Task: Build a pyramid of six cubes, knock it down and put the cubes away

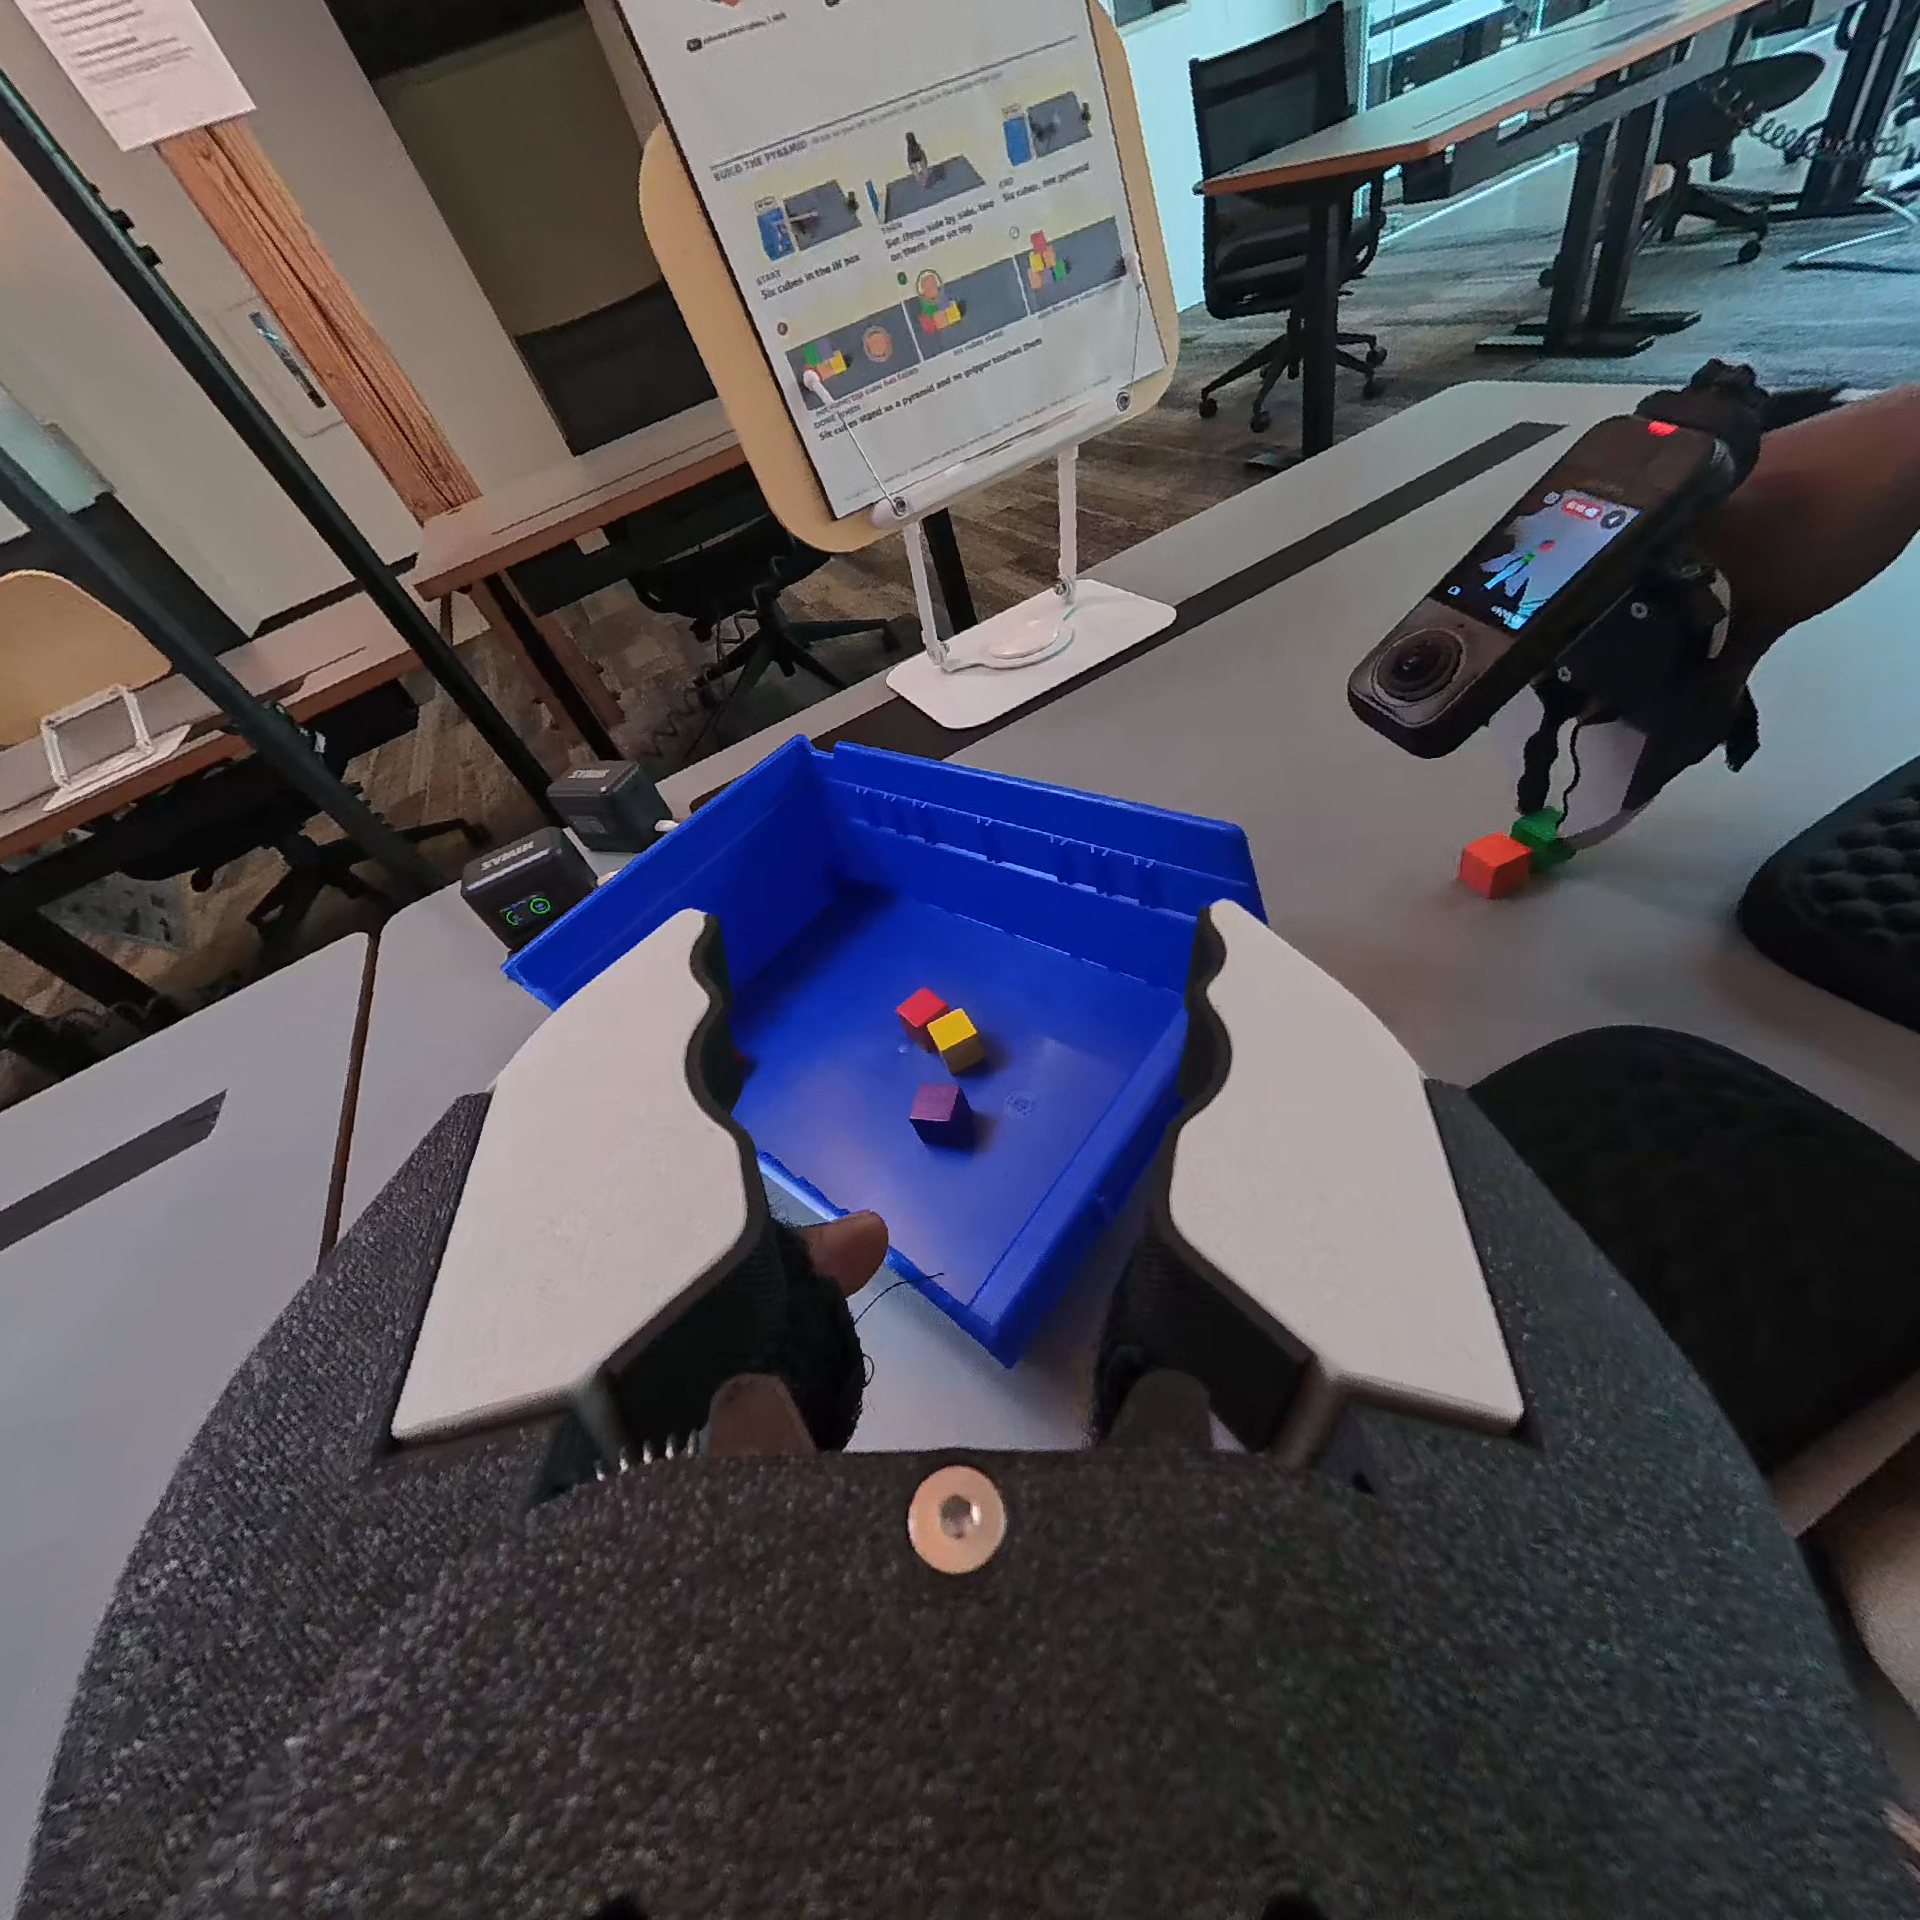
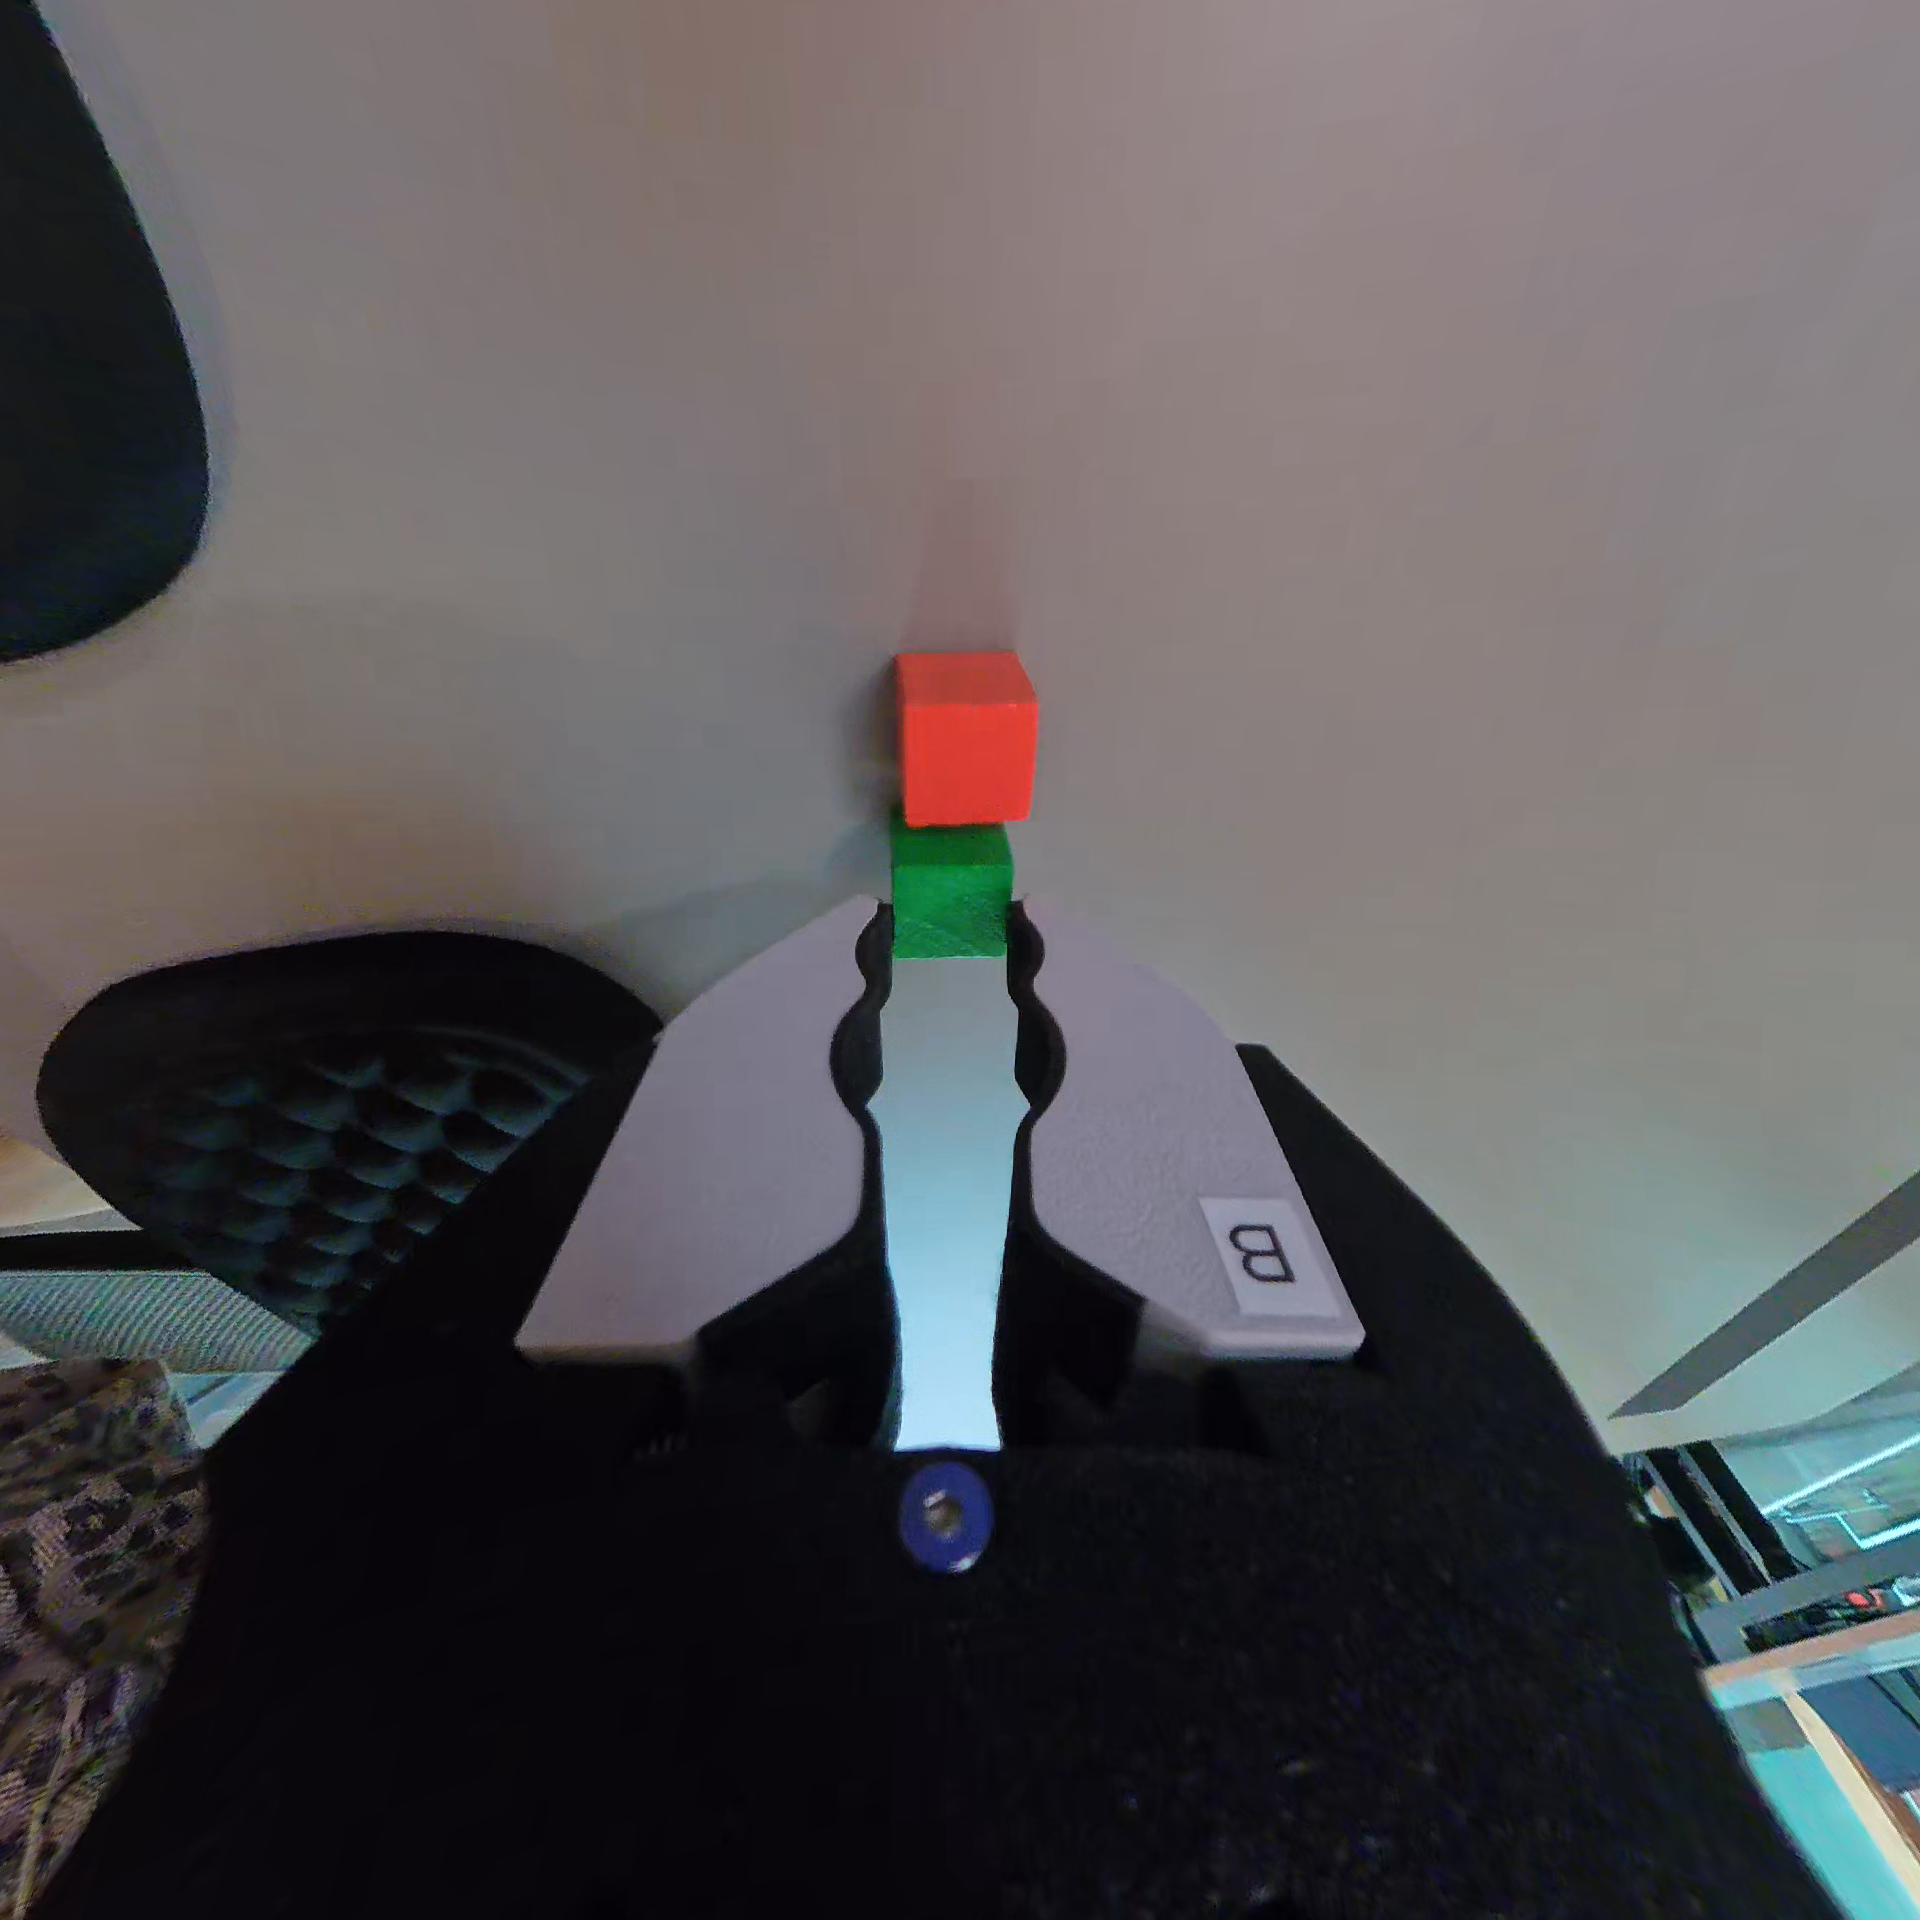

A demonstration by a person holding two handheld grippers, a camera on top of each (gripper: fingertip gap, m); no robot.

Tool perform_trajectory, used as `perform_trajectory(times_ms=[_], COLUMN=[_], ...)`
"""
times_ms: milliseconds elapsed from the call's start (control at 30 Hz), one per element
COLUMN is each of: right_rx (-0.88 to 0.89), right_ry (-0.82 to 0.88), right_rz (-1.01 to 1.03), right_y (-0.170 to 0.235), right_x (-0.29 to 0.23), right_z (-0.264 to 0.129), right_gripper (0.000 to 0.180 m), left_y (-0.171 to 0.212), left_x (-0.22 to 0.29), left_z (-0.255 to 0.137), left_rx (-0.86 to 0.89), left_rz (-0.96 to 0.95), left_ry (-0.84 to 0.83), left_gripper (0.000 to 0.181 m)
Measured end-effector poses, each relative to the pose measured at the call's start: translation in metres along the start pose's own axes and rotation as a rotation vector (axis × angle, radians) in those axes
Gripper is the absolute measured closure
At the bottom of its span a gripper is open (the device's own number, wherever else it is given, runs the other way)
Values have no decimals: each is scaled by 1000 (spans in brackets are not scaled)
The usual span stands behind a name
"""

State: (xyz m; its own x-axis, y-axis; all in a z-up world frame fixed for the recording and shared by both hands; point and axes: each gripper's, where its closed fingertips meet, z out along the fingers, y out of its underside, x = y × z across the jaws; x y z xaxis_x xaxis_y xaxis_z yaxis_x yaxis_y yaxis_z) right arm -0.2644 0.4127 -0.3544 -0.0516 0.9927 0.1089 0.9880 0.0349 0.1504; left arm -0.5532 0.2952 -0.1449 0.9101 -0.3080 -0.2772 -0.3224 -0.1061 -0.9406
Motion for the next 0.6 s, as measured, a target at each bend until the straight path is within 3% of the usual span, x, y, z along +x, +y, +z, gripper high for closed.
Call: perform_trajectory(times_ms=[600], right_rx=[17], right_ry=[-23], right_rz=[10], right_y=[-5], right_x=[2], right_z=[4], right_gripper=[159], left_y=[4], left_x=[-5], left_z=[-2], left_rx=[-7], left_rz=[-8], left_ry=[-10], left_gripper=[97])
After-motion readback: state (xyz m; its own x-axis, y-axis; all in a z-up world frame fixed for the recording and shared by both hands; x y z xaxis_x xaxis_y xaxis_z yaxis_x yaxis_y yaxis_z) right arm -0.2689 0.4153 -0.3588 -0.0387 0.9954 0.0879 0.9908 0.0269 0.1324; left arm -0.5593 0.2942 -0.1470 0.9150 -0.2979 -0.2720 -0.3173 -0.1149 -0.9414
